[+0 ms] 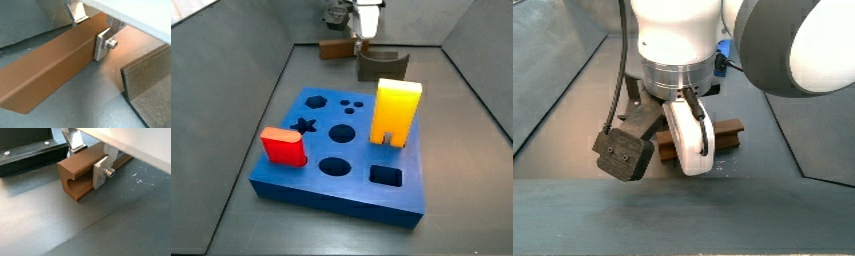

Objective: Pick up the arch object. Move up. Place the arch object on the fixture. Regrasp the arch object. Move to above the board. Insert the arch object.
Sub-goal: Pick up the arch object.

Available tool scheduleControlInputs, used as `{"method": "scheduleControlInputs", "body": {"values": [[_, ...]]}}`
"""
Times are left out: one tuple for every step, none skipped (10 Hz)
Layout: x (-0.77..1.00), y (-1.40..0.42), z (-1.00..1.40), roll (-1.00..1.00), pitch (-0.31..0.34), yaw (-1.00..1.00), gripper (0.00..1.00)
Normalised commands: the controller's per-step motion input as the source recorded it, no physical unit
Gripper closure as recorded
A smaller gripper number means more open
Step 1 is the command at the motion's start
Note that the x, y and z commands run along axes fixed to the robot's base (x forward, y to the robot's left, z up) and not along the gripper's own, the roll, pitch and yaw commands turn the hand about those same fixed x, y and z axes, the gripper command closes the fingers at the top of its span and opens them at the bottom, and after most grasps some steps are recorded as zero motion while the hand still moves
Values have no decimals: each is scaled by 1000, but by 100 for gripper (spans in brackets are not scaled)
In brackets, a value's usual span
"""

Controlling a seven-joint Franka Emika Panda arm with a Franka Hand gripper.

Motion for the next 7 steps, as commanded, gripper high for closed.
{"method": "scheduleControlInputs", "body": {"values": [[0, 0, 0, 0, 0, 0, 100], [0, 0, 0, 0, 0, 0, 100], [0, 0, 0, 0, 0, 0, 100], [0, 0, 0, 0, 0, 0, 100], [0, 0, 0, 0, 0, 0, 100], [0, 0, 0, 0, 0, 0, 100], [0, 0, 0, 0, 0, 0, 100]]}}
